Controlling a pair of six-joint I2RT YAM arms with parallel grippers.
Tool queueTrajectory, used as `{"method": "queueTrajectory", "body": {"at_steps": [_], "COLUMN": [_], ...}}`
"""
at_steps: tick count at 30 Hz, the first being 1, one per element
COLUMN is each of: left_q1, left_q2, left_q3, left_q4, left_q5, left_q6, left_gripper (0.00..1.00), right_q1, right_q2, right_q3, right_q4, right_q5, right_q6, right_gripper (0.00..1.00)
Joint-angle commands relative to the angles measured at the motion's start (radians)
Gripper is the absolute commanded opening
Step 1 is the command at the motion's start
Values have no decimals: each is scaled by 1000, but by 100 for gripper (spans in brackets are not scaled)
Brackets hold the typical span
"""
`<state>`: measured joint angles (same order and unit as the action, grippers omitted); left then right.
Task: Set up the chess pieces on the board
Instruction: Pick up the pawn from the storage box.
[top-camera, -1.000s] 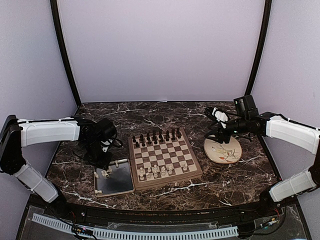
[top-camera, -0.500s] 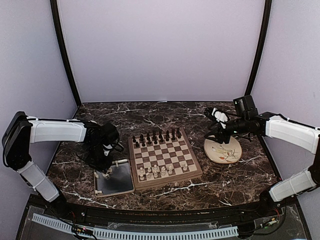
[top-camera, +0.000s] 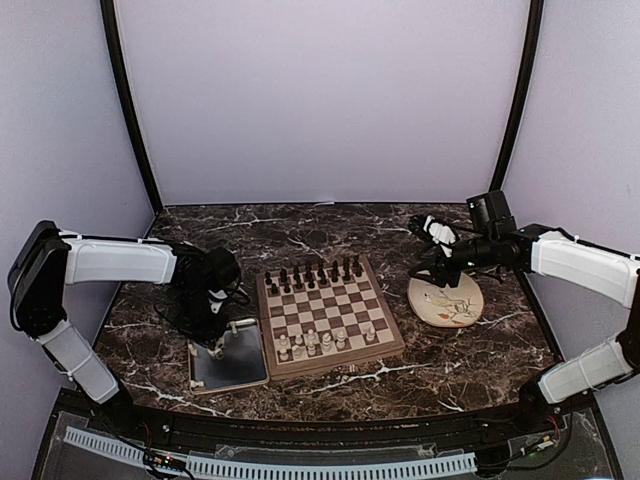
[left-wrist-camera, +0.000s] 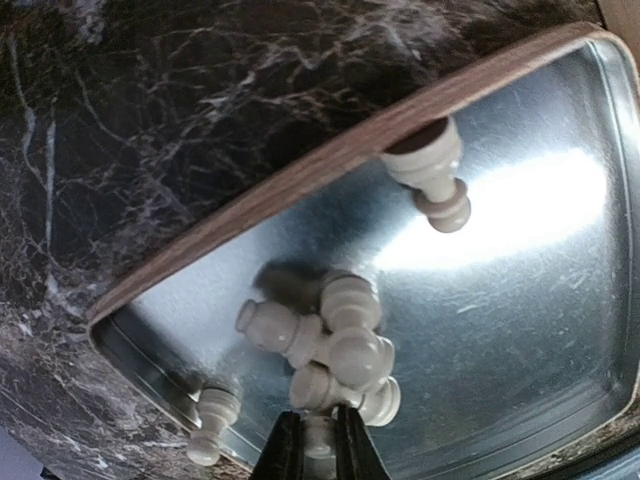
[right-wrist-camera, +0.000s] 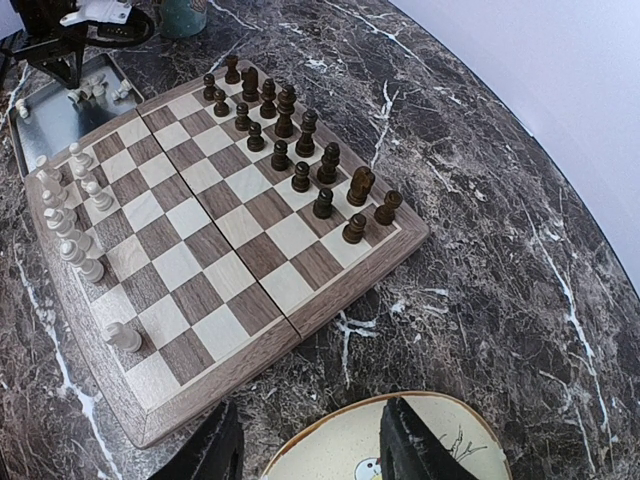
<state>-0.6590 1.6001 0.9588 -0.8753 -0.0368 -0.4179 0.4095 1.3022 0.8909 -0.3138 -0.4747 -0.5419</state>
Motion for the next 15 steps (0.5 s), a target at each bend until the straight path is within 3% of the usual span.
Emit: {"method": "queueTrajectory", "body": {"at_steps": [1, 11, 15], "left_q1": [-11, -26, -52], "left_q2": [-31, -71, -50], "left_q3": [35, 134, 205], "left_q4": [-43, -83, -37], "left_q5": [100, 241, 229], "left_q6": [71, 173, 200], "left_gripper": [7, 6, 7], "right_q1": [-3, -3, -3], "right_q2": [4, 9, 12], "right_q3": [-2, -1, -1], "right_q4": [20, 21, 23], "right_q5": [-7, -4, -4], "right_q6": [-7, -8, -8], "right_gripper": [47, 47, 47]}}
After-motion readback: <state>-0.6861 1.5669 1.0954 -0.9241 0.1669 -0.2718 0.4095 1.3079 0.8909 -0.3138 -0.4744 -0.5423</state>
